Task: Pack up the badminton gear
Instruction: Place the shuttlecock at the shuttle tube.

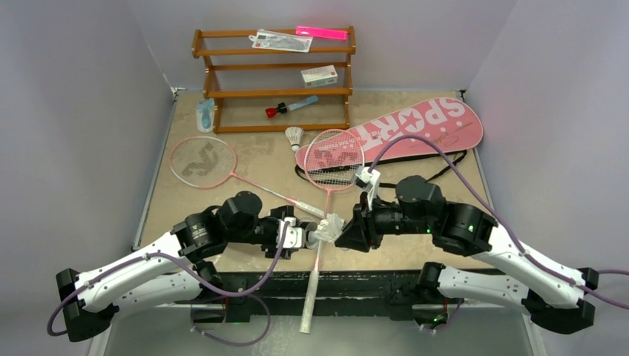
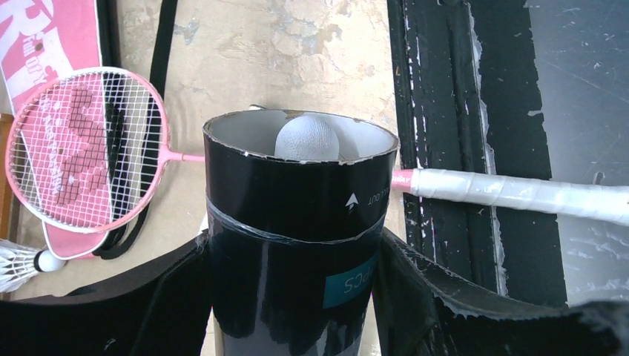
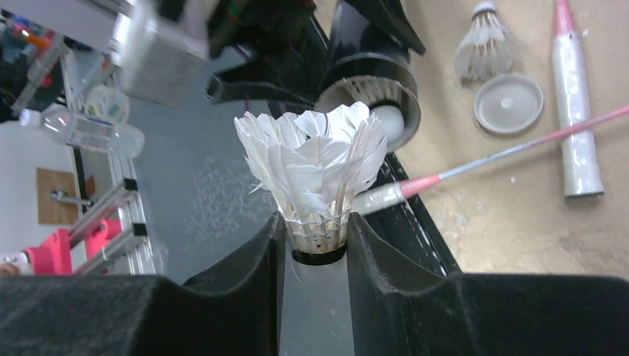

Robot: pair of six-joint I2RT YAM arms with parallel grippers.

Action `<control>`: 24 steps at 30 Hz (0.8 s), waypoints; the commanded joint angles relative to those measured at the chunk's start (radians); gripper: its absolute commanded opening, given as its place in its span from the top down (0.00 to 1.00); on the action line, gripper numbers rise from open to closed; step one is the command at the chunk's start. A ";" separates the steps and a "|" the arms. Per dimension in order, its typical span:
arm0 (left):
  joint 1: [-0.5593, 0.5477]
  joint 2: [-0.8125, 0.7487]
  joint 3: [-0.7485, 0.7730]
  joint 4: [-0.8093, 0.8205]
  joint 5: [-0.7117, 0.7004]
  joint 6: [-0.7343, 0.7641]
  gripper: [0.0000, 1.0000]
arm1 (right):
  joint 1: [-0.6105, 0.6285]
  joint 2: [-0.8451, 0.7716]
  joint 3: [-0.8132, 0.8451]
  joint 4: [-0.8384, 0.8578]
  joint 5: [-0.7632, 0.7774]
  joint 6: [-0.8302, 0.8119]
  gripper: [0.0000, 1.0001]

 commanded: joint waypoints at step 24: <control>0.041 -0.006 0.021 0.003 0.163 0.041 0.65 | -0.001 0.019 -0.181 0.160 -0.114 0.031 0.69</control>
